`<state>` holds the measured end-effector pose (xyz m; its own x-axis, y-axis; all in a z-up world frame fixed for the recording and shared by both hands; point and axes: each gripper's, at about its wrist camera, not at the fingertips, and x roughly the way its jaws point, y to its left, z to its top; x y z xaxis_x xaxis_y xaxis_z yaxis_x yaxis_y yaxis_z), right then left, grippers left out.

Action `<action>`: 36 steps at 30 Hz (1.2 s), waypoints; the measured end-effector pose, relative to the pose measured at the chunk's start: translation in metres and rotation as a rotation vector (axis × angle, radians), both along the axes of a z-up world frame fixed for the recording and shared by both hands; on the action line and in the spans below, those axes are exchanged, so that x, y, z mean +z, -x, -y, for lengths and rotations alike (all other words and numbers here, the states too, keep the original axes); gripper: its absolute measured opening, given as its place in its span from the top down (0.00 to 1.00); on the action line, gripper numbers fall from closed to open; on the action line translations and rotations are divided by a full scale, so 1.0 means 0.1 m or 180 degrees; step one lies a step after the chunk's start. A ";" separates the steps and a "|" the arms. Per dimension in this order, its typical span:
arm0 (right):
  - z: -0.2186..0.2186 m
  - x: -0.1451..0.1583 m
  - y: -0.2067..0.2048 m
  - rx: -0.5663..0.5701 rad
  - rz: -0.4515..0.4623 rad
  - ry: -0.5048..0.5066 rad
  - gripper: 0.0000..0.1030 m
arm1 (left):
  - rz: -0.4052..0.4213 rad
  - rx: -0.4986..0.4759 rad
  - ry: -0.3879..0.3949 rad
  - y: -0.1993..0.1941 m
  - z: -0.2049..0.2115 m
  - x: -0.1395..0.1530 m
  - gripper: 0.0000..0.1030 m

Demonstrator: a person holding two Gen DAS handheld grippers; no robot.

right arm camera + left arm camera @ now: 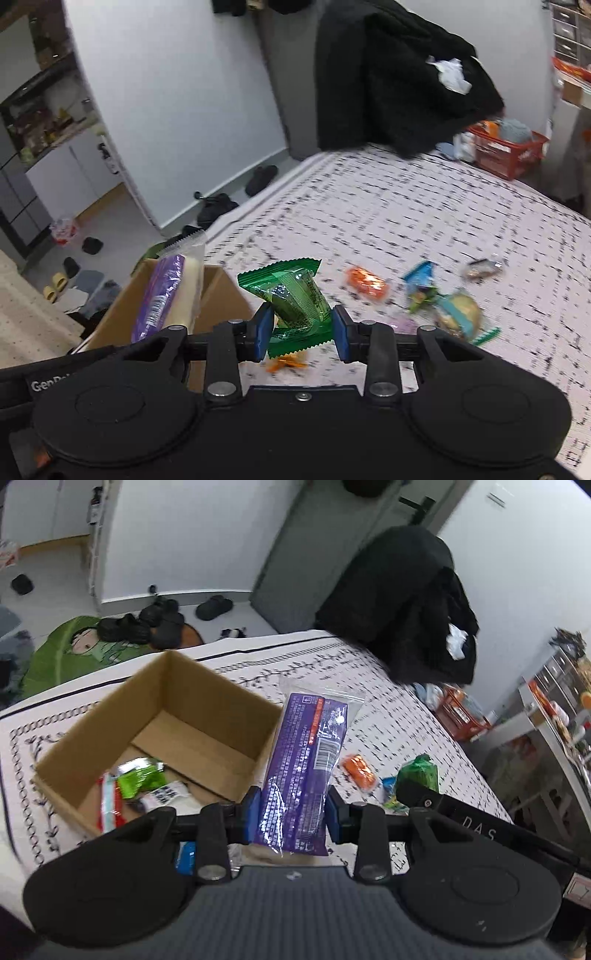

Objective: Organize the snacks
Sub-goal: 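Carry both snacks over the box and open both tools to drop them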

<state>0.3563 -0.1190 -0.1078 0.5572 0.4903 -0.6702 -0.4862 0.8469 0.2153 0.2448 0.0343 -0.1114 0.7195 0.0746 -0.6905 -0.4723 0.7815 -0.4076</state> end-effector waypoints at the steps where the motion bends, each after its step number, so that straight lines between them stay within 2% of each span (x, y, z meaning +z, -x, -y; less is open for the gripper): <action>1: -0.05 0.01 0.03 0.0031 0.0016 -0.0006 0.67 | -0.0002 0.0031 0.0005 0.02 -0.03 0.01 0.66; 4: -0.21 0.03 0.09 0.0133 0.0026 -0.0004 0.67 | 0.0003 0.0115 -0.0065 0.10 -0.07 0.04 0.66; 10: -0.50 0.07 0.21 0.0275 0.0078 0.0009 0.68 | -0.0059 0.0264 -0.0012 0.20 -0.25 0.04 0.66; 21: -0.80 -0.04 0.25 0.0312 0.0049 0.0031 0.68 | -0.0129 0.0485 0.0065 0.25 -0.79 -0.03 0.66; 31: -1.03 -0.13 0.20 0.0367 0.0006 0.0096 0.68 | -0.0172 0.0459 0.0133 0.11 -1.12 -0.07 0.65; 36: -1.10 -0.14 0.16 0.0362 -0.0044 0.0044 0.67 | -0.0200 0.0397 0.0102 0.01 -1.18 -0.06 0.59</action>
<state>0.3403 -0.0094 -0.1216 0.4893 0.5404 -0.6845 -0.5764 0.7894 0.2111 0.2437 0.1520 -0.1174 0.6612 0.1380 -0.7374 -0.5904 0.7022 -0.3980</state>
